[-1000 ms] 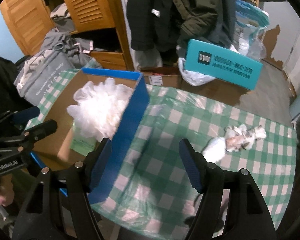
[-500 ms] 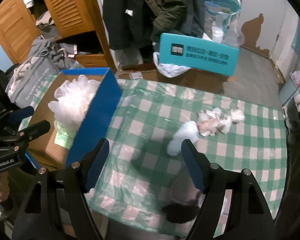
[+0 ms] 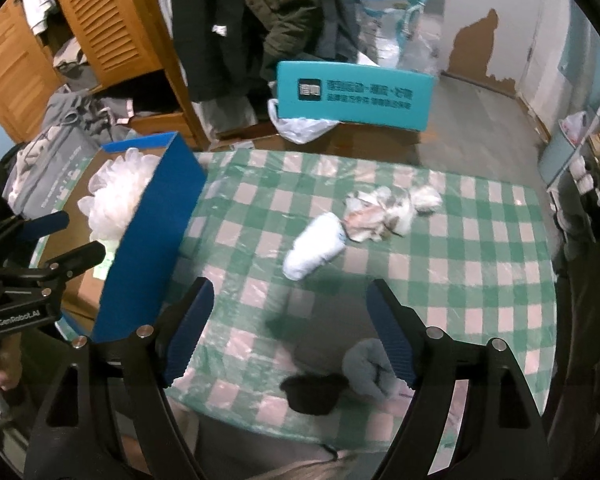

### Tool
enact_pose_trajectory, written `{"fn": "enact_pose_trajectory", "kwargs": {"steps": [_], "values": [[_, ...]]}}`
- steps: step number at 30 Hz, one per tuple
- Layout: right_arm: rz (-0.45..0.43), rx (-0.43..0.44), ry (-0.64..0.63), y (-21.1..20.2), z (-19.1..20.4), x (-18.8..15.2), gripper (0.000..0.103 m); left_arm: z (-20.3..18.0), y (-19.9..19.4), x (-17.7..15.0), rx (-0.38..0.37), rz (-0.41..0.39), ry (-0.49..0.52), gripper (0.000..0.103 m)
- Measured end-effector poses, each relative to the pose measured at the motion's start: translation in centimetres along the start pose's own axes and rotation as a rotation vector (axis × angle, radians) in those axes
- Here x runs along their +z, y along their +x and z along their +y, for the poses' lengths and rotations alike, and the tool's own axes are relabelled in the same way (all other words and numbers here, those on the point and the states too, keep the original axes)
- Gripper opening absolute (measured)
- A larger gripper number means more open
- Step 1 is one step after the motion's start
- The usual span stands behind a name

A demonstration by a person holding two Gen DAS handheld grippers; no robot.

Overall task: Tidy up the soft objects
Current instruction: 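Move right tool to the blue-grey rolled sock while left tool moves toward the white sock bundle, then close the right tool on the blue-grey rolled sock and lift it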

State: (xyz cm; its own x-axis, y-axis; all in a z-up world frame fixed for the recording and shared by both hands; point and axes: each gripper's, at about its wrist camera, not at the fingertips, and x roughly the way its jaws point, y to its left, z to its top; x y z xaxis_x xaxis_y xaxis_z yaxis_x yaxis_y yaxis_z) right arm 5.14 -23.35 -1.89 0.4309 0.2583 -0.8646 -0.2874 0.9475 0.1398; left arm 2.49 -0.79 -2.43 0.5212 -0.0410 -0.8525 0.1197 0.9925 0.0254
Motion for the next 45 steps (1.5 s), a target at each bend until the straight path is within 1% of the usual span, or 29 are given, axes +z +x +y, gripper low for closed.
{"fn": "enact_pose_trajectory", "kwargs": {"steps": [8,14,18,22,31,38,45], "values": [[0.013,-0.026,0.045,-0.2,-3.1,-2.0,0.079,-3.6,1.0,0.0,-0.020,0.030,0.057,0.081],[0.042,-0.048,0.081,0.3,-5.4,-3.8,0.079,-6.3,2.4,-0.4,-0.036,0.073,0.099,0.081],[0.074,-0.042,0.097,1.1,-6.3,-5.0,0.079,-7.7,3.0,-0.9,-0.048,0.092,0.124,0.081],[0.101,-0.048,0.090,2.0,-6.6,-5.9,0.079,-8.6,3.9,-1.3,-0.050,0.117,0.142,0.081],[0.156,-0.068,0.079,4.3,-6.9,-7.1,0.079,-9.8,6.6,-2.1,-0.072,0.190,0.149,0.081],[0.195,-0.074,0.083,6.4,-7.1,-7.3,0.079,-10.4,7.8,-2.5,-0.075,0.217,0.168,0.081],[0.204,-0.078,0.091,7.8,-7.4,-7.3,0.079,-10.8,8.8,-2.5,-0.075,0.235,0.173,0.081]]}}
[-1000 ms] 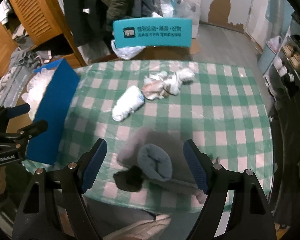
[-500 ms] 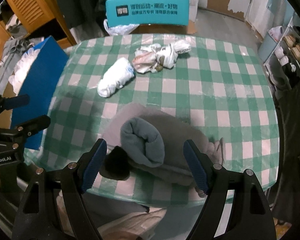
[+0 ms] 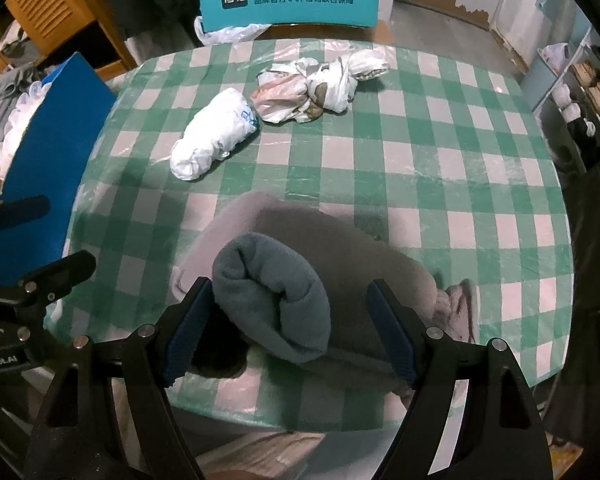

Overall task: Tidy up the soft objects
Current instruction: 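Close the right tool on the blue-grey rolled sock and lift it, then close the left tool on the white-and-blue sock bundle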

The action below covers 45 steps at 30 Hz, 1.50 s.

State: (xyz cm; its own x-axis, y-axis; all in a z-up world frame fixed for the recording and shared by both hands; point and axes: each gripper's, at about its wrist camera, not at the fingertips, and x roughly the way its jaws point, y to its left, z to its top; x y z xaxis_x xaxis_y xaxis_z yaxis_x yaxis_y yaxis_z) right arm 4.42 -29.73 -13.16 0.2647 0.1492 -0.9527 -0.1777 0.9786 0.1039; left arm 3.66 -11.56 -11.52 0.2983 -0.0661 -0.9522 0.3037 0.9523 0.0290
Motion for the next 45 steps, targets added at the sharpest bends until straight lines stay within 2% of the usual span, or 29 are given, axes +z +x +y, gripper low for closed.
{"fn": "enact_pose_trajectory", "kwargs": {"steps": [1,3,4,5,8,10,19,29,36,45], "values": [[0.000,0.005,0.001,0.1,-0.1,0.1,0.077,0.0,0.0,0.0,-0.005,0.000,-0.004,0.081],[0.002,0.007,-0.002,0.4,-0.2,0.1,0.065,0.0,0.1,0.2,-0.015,0.002,-0.006,0.081],[0.003,0.010,-0.002,0.4,-0.2,0.2,0.051,0.0,0.2,0.2,-0.014,0.002,-0.005,0.081],[0.005,0.015,-0.002,0.4,-0.3,0.2,0.042,0.0,0.3,0.3,-0.012,0.000,-0.004,0.081],[0.003,0.016,-0.015,0.3,-0.1,0.2,0.030,0.1,0.5,0.4,-0.011,0.004,-0.009,0.081],[-0.011,0.005,-0.028,-0.1,0.0,0.2,0.028,0.2,0.6,0.6,-0.013,0.004,-0.014,0.081],[-0.073,0.040,-0.009,-1.4,-0.3,1.5,0.026,0.9,1.3,1.9,-0.018,-0.014,-0.046,0.081],[-0.113,0.046,0.048,-0.9,-1.9,4.1,0.027,1.0,3.5,4.8,-0.036,-0.020,-0.070,0.081],[-0.111,0.035,0.083,0.5,-3.3,5.6,0.027,1.4,5.3,7.0,-0.084,0.000,-0.091,0.081],[-0.092,0.059,0.114,1.8,-4.3,6.8,0.027,1.2,7.7,9.0,-0.086,0.013,-0.088,0.081]]}}
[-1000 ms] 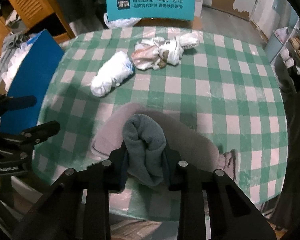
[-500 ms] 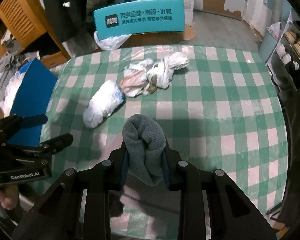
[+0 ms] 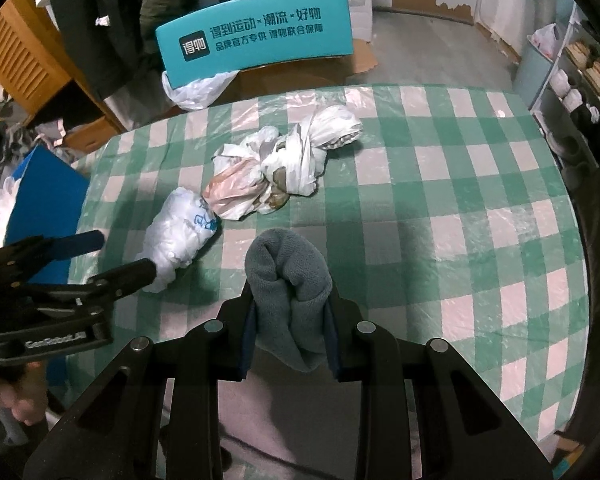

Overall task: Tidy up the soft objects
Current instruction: 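Close the left tool on the white-and-blue sock bundle, then carry both socks over the cardboard box with both tools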

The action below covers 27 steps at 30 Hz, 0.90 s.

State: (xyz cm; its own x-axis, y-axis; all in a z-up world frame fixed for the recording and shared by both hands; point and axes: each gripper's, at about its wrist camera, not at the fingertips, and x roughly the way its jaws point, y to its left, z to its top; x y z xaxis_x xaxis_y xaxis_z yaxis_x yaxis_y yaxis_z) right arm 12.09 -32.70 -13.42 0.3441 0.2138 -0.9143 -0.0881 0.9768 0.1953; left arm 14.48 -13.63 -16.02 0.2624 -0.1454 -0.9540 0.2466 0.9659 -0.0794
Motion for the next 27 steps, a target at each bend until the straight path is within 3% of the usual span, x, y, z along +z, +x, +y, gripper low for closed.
{"fn": "enact_pose_trajectory", "kwargs": {"steps": [7,14,17,19,27], "values": [[0.008,0.007,0.003,0.4,0.0,0.4,0.027,0.5,1.7,1.4,-0.062,0.033,-0.053,0.081],[0.014,0.011,0.006,0.6,0.1,0.8,0.027,-0.4,3.3,1.7,-0.050,0.062,-0.018,0.081],[0.014,0.010,0.005,0.7,0.2,0.8,0.027,-0.5,3.6,1.4,-0.048,0.055,-0.004,0.071],[0.015,0.011,0.007,0.7,0.2,0.8,0.027,-0.4,3.7,1.3,-0.058,0.062,-0.002,0.046],[0.009,0.017,-0.010,0.3,1.0,0.8,0.027,-0.2,2.2,0.7,-0.023,0.024,0.026,0.041]]}}
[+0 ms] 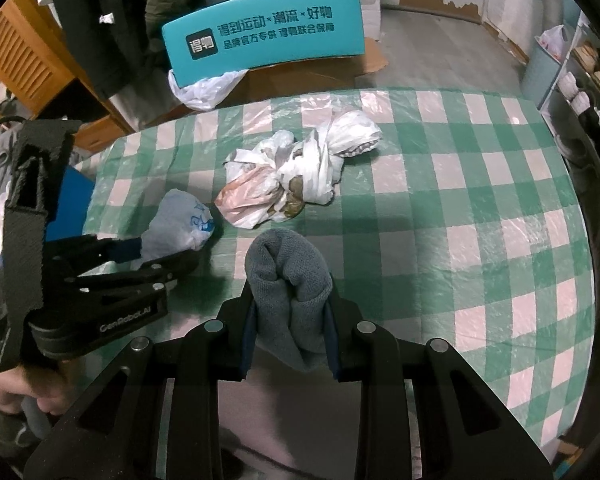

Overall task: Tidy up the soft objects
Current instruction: 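Carry both socks over the cardboard box with both tools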

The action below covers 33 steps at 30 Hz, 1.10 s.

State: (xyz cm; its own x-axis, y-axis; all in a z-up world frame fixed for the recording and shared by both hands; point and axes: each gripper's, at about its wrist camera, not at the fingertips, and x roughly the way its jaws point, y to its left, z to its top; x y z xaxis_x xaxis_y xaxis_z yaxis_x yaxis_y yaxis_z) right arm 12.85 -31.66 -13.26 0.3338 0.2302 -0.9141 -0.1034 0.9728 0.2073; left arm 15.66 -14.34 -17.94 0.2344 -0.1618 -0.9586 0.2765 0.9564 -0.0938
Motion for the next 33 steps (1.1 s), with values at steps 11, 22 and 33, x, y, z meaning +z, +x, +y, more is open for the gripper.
{"fn": "enact_pose_trajectory", "kwargs": {"steps": [11,22,33], "values": [[-0.038,0.009,-0.038,-1.7,1.9,0.3,0.027,0.6,-3.6,-1.2,0.014,-0.055,0.001,0.041],[-0.067,0.020,-0.066,-3.4,3.3,-0.1,0.027,1.4,-7.5,-3.0,0.027,-0.102,-0.017,0.041],[-0.093,0.074,-0.129,-5.3,6.8,-0.4,0.027,3.6,-11.6,-5.5,0.042,-0.146,-0.055,0.042]]}}
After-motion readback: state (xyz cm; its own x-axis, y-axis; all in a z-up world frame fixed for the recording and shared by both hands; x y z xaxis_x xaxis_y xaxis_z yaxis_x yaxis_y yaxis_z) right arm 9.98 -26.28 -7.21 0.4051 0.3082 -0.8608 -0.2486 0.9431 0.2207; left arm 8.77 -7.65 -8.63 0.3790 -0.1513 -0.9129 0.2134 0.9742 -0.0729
